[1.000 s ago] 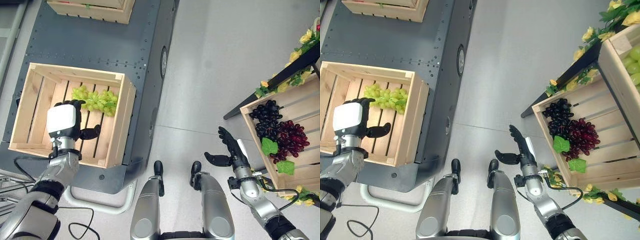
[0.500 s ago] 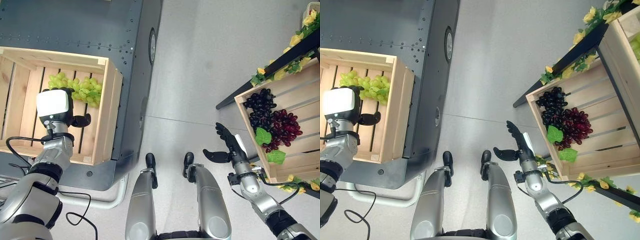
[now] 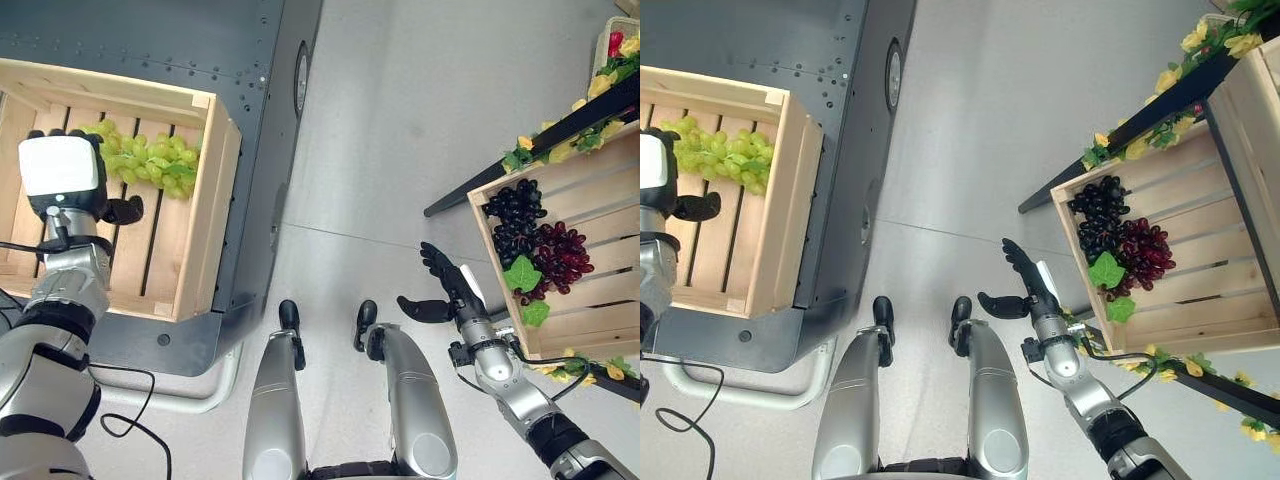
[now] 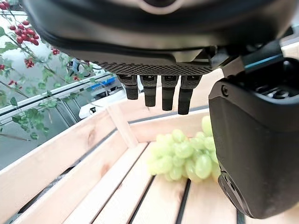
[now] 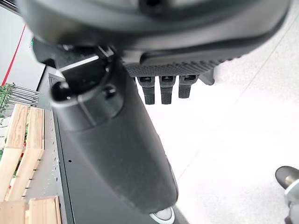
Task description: Pick up the fruits from the basket on one side to the basket on the other side
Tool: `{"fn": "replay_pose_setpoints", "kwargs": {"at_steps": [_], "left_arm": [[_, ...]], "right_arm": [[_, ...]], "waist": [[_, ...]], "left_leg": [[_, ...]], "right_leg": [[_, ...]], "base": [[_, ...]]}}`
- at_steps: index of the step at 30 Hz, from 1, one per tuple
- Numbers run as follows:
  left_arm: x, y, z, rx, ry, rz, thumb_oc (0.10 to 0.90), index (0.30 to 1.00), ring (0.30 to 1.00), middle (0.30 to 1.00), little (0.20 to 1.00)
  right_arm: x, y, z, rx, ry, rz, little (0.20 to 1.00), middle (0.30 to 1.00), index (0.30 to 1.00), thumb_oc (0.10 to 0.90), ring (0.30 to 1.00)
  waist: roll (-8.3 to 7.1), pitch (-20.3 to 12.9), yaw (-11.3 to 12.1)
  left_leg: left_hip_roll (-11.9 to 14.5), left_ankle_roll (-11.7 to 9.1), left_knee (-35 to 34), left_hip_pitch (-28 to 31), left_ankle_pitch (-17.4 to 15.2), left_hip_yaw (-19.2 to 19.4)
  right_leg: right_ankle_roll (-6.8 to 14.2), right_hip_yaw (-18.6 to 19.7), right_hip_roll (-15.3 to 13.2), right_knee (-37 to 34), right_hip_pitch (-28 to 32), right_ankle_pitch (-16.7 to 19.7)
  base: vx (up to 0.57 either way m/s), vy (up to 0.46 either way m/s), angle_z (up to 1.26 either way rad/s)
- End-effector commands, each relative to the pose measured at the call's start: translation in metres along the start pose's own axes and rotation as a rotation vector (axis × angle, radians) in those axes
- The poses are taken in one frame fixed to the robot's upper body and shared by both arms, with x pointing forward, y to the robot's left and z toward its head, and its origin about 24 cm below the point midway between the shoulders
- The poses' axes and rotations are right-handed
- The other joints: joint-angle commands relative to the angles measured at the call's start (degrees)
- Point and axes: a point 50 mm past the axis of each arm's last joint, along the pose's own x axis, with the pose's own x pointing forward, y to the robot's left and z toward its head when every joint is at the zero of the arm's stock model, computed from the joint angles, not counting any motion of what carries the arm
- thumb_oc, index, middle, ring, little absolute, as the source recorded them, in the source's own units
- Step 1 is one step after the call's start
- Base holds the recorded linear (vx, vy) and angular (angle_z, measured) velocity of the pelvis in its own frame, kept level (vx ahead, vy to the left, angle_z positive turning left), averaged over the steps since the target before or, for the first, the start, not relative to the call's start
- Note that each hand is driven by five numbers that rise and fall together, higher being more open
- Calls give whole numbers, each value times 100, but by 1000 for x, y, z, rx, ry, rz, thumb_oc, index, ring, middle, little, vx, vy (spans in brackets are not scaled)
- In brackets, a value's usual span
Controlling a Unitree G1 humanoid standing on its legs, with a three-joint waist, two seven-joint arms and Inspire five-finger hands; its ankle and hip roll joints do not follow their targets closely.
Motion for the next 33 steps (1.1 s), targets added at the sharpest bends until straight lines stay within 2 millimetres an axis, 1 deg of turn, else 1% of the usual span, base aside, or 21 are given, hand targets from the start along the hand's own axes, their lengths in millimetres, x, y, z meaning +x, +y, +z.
{"fn": "replay_pose_setpoints", "kwargs": {"at_steps": [1,8,10,13,17,22,26,30,33], "left_arm": [[23,56,-42,106,99,210,800,900,900,900,900],[28,67,-33,106,20,277,800,900,900,900,900],[30,69,-30,99,4,270,800,900,900,900,900],[32,67,-22,96,-41,215,800,900,900,900,900],[32,62,-18,135,-72,141,800,900,900,900,900],[35,67,-16,177,-113,151,800,900,900,900,900],[39,71,-8,196,-149,161,800,900,900,900,900],[43,71,-2,225,-168,107,800,900,900,900,900],[45,70,1,235,-180,56,800,900,900,900,900]], "right_arm": [[-1,0,27,87,-164,15,900,900,900,800,900],[2,-1,29,88,-162,-3,900,900,900,800,900],[2,-3,29,88,-160,-10,900,900,900,800,900],[3,-4,29,87,-158,-15,900,900,900,800,900],[4,-6,30,77,-159,-11,900,900,900,800,900],[5,-10,30,66,-152,-19,900,900,900,800,900],[4,-15,28,61,-153,-35,900,900,900,800,900],[8,-17,33,63,-173,-48,900,900,900,800,900],[9,-19,36,61,-180,-62,900,900,900,800,900]], "waist": [[0,-75,58],[5,-75,39],[10,-75,30],[22,-75,8],[38,-75,-10],[31,-75,-55],[27,-75,-90],[-21,-75,-124],[-18,-75,-147]], "left_leg": [[-139,333,180,239,-278,422],[-122,365,252,123,-382,442],[-119,375,269,77,-395,447],[-125,380,272,-1,-393,461],[-131,388,295,-93,-409,470],[-104,393,319,-193,-423,514],[-93,398,356,-314,-429,514],[-89,388,359,-438,-409,502],[-106,389,373,-535,-400,498]], "right_leg": [[-74,66,143,-204,481,-15],[-64,101,140,-132,337,-8],[-61,111,140,-106,280,-7],[-39,131,142,-116,185,33],[-11,148,133,-117,77,68],[8,151,119,-104,-43,92],[17,150,99,-66,-179,114],[32,133,97,-83,-294,157],[51,129,83,-89,-393,195]], "base": [[0,0,0],[4,9,0],[4,36,-1],[-6,49,0],[-3,37,-1],[-4,31,-1],[-3,20,0],[0,0,0],[0,0,0]]}}
